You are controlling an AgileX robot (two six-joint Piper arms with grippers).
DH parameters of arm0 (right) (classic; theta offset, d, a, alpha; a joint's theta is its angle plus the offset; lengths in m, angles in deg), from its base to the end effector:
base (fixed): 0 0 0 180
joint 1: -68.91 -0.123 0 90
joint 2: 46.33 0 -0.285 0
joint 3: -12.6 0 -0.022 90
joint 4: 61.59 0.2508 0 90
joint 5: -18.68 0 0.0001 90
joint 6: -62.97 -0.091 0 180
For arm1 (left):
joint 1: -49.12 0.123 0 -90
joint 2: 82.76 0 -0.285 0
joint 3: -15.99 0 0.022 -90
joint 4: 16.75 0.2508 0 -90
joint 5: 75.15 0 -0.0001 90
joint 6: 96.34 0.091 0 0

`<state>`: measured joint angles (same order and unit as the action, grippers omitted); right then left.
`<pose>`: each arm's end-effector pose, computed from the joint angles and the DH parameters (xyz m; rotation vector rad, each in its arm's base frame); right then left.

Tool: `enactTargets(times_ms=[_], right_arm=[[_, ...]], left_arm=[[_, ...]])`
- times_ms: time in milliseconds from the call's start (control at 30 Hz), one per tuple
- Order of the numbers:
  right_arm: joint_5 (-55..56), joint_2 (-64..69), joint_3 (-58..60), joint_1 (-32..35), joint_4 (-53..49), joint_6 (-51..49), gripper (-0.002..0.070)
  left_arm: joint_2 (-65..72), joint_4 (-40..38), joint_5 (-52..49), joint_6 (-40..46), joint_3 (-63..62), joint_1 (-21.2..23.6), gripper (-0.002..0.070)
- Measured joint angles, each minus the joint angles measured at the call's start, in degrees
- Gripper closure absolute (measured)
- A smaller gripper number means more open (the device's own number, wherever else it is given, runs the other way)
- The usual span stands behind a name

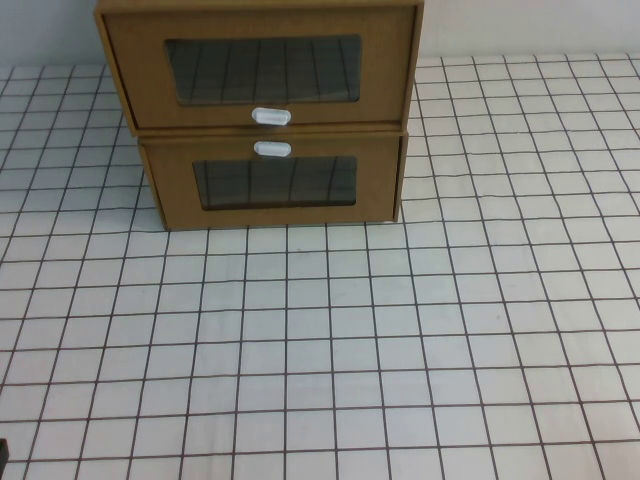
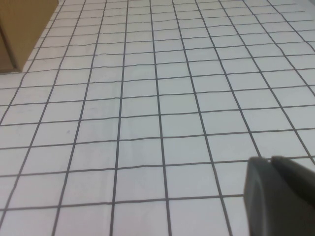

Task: Open the shoe box
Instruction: 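Pull the top drawer of the cardboard box fully open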

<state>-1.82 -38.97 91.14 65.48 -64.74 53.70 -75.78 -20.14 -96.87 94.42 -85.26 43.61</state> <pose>0.0532 0.0014 0.1736 0.0602 1.8567 0.1003 0.0519 -0.0070 0.1709 0.2291 1.8606 0.0047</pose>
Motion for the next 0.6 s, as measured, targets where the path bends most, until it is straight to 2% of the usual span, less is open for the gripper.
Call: enactTargets(times_ms=[133,233,500,600], right_arm=[[0.0,0.0,0.0,0.0,0.0,0.0,0.0689],[0.0,0.0,0.0,0.0,0.0,0.0,0.0689],[0.0,0.0,0.0,0.0,0.0,0.0,0.0689],[0.0,0.0,0.0,0.0,0.0,0.0,0.0689]], left_arm=[[0.0,-0.97,0.24,-0.11,0.0,0.0,0.0677],[0.0,-4.86,2.29,-2.55,0.0,0.0,0.0677],[0.0,-25.6,10.64,-9.4,0.0,0.0,0.0677],[0.0,-29.29,13.49,-8.94,0.0,0.0,0.0677]])
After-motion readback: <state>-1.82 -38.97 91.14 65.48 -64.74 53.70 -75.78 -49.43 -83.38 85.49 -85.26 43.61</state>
